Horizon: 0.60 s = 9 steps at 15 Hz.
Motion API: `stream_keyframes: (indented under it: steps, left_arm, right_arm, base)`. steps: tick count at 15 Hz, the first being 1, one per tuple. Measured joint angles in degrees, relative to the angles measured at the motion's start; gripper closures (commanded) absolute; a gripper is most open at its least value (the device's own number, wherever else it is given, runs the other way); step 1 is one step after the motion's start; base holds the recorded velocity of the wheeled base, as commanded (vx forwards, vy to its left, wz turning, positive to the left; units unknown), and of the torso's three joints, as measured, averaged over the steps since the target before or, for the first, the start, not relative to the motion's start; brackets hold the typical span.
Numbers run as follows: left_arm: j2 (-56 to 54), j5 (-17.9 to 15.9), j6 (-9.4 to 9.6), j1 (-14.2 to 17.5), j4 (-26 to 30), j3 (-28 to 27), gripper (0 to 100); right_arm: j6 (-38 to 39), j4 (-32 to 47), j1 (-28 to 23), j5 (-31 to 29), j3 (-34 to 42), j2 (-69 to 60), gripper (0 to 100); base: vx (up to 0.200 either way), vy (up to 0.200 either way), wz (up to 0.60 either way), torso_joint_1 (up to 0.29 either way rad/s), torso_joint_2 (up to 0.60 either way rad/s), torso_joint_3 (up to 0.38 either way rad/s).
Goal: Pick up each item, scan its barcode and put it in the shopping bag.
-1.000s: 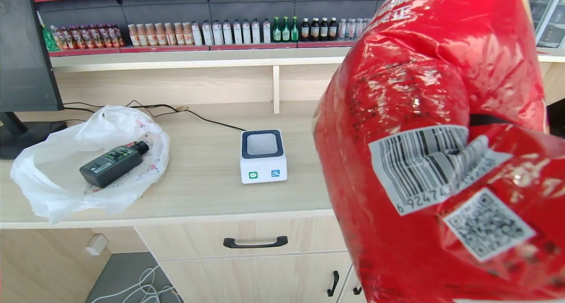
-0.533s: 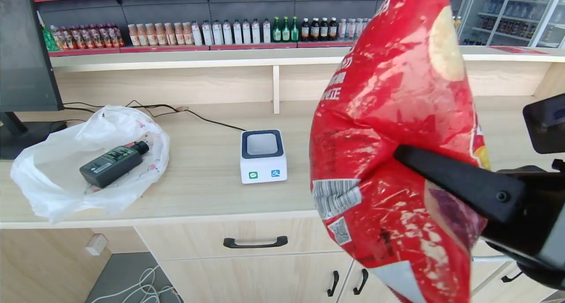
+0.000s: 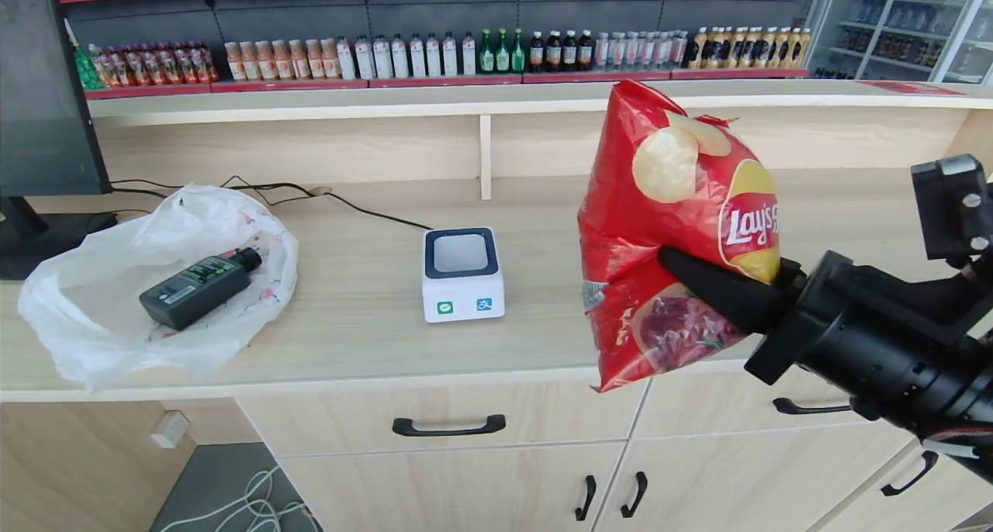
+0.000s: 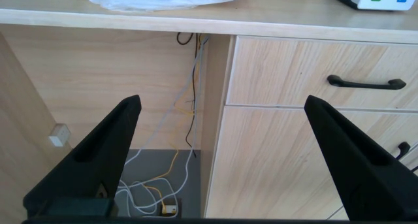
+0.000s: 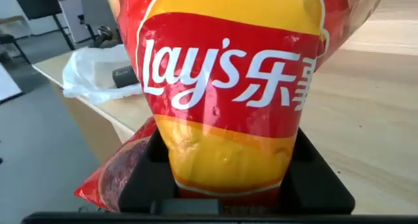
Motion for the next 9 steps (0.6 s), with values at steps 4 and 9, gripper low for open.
stream_keyframes:
  steps: [4, 9]
  left_arm:
    - [0.0, 0.0, 0.0, 0.0, 0.0, 0.0, 0]
    - [0.0, 0.0, 0.0, 0.0, 0.0, 0.0, 0]
  right_arm:
    - [-5.5, -2.6, -3.6, -1.9, 1.7, 0.7, 100]
    - [-9.0, -11.7, -11.9, 1.3, 1.1, 1.7, 100]
  base:
    - [0.0, 0.0, 0.0, 0.0, 0.0, 0.0]
    - [0.0, 0.0, 0.0, 0.0, 0.0, 0.0]
